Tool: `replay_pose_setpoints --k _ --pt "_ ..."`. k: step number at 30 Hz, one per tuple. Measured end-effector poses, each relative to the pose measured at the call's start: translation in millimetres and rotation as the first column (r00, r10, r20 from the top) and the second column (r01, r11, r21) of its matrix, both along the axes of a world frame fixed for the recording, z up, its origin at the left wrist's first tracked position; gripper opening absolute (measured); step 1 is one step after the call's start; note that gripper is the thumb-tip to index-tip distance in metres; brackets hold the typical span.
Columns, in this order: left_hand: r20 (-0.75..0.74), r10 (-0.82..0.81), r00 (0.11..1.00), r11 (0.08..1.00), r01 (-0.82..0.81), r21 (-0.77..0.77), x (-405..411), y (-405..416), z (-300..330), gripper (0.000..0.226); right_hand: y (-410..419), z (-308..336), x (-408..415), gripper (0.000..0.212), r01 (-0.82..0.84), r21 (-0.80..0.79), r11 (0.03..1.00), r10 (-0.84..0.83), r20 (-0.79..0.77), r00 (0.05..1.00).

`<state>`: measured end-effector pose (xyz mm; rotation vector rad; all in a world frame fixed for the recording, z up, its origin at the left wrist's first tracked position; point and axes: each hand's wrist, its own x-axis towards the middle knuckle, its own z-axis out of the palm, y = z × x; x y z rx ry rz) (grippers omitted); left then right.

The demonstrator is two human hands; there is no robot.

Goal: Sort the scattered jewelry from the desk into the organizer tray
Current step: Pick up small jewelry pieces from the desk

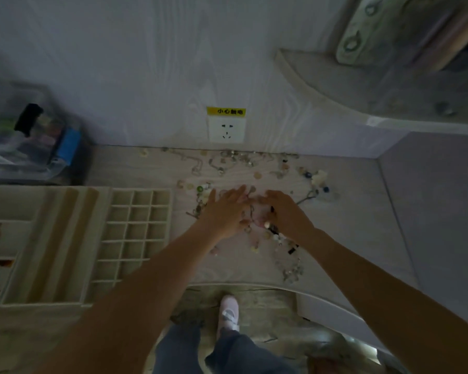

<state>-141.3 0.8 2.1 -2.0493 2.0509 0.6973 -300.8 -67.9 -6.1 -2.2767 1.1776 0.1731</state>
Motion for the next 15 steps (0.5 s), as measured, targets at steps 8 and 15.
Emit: replay_pose_setpoints --k 8,15 --pt "-0.014 0.096 0.995 0.985 -0.097 -0.143 -7 3 -11 0.051 -4 -6 9 0.015 0.069 -0.181 0.981 -0.062 0.042 0.997" --pt "-0.099 0.122 0.988 0.934 -0.148 -0.326 -14 11 -13 0.047 0 -6 7 0.016 0.213 -0.044 0.976 -0.200 0.204 0.958"
